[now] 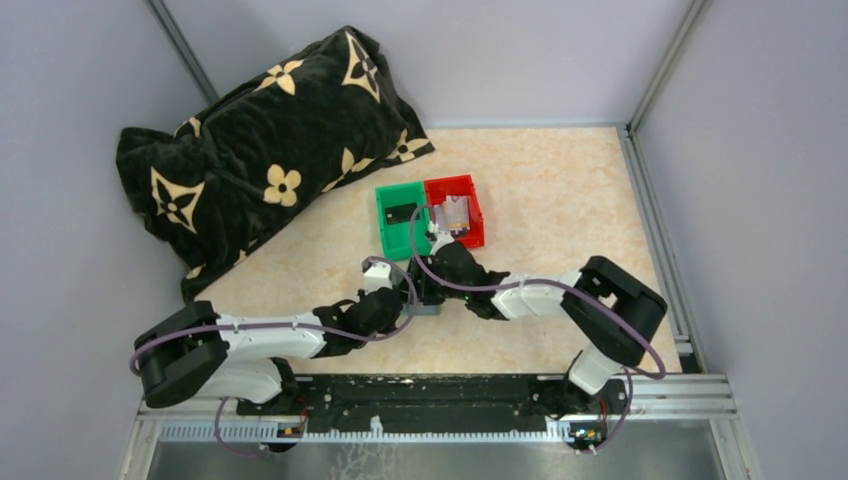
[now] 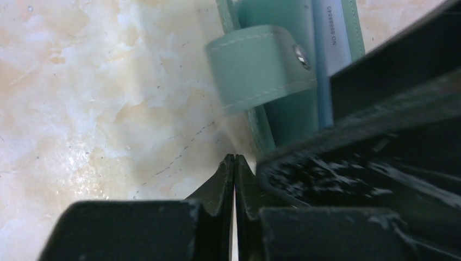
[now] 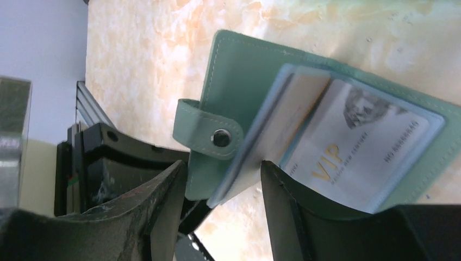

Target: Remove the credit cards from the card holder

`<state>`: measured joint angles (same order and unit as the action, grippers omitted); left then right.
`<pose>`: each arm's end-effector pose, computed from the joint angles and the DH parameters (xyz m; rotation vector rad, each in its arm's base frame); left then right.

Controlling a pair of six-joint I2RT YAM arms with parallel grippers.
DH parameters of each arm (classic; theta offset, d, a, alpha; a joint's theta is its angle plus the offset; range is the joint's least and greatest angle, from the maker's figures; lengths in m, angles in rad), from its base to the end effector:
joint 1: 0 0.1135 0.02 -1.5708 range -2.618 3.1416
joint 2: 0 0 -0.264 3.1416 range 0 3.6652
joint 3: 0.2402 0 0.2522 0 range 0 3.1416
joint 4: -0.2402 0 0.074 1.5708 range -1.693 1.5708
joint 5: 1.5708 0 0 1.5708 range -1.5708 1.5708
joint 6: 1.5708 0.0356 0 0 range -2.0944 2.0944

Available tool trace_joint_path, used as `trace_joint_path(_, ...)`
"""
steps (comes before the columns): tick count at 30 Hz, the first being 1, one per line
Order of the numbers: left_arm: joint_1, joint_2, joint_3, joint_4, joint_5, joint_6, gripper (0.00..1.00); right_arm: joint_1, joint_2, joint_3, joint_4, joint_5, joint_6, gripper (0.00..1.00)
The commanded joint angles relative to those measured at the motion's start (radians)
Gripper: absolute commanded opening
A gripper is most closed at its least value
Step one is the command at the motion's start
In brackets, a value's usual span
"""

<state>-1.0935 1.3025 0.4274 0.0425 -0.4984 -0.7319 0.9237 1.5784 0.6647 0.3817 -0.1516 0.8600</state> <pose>0.1180 -0.1911 0.1406 0.1901 2.2942 -0.3445 0.1846 0.2532 0.1648 -0.1764 2.3407 1.1554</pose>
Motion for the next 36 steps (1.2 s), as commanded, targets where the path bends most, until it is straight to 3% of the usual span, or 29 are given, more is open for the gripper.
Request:
trace_joint_path(1,-0.009,-0.026,-0.060,-0.098,0.081,0.005,0.07,0.033,0.063,0.106,0.066,-0.025,-0.014,0.54)
trace_joint_path(10,-0.022,-0.166,-0.111,-0.182,0.136,-0.094,0.12,0.056,0.182,0.206,-0.015,0.004,-0.059,0.55)
trace_joint_path(19,-0.063,-0.448,-0.115,-0.282,0.164,-0.230,0.11,0.056,0.285,0.246,-0.038,0.007,-0.076,0.59)
trace_joint_path(25,-0.064,-0.560,0.006,-0.419,0.043,-0.214,0.00,0.039,0.276,0.190,-0.036,0.055,-0.048,0.53)
trace_joint_path(30,-0.065,-0.554,0.051,-0.450,-0.113,-0.189,0.00,0.019,0.217,0.115,-0.055,0.092,-0.060,0.47)
trace_joint_path(31,-0.064,-0.544,0.050,-0.436,-0.139,-0.184,0.01,0.019,0.208,0.110,-0.076,0.102,-0.075,0.46)
trace_joint_path(36,-0.063,-0.475,0.054,-0.334,-0.217,-0.154,0.28,0.012,0.168,0.063,-0.109,0.122,-0.107,0.45)
